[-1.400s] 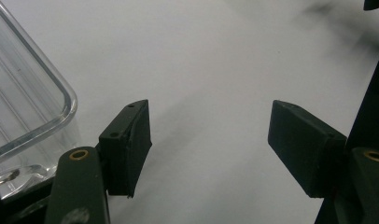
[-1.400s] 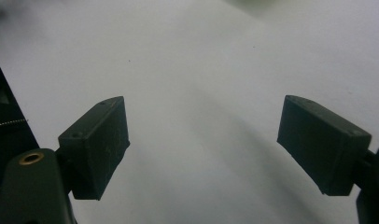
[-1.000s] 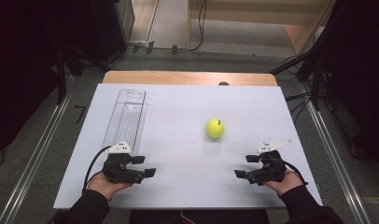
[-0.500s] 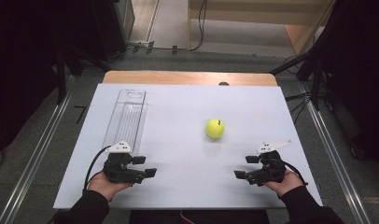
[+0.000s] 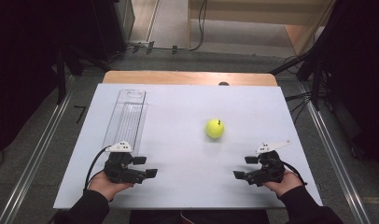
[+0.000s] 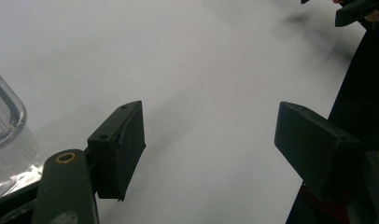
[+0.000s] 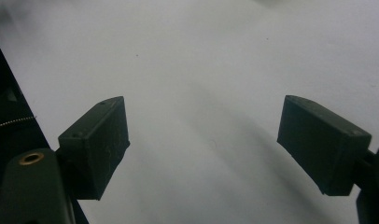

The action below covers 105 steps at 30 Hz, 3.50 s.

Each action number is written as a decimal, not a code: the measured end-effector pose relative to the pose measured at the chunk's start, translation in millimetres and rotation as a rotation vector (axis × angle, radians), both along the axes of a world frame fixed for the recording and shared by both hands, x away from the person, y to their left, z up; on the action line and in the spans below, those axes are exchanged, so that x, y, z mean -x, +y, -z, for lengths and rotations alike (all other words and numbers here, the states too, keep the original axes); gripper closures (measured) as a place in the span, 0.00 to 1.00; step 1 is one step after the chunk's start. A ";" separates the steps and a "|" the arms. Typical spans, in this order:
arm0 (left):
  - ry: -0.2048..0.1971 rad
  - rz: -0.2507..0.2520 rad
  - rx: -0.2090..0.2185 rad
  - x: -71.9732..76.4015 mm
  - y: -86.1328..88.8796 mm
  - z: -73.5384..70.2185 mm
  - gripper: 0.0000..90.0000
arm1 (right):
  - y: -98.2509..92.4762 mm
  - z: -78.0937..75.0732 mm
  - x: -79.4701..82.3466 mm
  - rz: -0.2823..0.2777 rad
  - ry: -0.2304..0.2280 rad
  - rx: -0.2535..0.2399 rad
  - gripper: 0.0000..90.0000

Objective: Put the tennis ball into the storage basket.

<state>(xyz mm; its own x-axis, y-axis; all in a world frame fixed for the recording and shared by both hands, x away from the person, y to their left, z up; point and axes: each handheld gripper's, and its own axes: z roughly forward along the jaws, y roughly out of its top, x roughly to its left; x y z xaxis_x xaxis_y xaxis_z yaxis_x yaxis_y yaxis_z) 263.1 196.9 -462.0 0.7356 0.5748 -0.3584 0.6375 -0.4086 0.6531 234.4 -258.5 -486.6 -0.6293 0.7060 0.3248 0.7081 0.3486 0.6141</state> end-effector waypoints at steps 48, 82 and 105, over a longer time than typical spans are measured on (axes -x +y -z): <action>-0.027 -0.010 0.056 -5.1 -23.8 -18.8 0.21 | 0.2 0.4 0.1 -0.002 -0.002 0.012 0.16; -0.066 0.012 0.030 -30.8 -60.9 -32.7 0.08 | 0.5 -0.6 0.8 -0.002 -0.009 0.009 0.16; -0.043 0.005 0.026 -63.3 -82.2 -36.0 0.09 | 0.6 1.1 -2.2 0.037 -0.002 0.007 0.16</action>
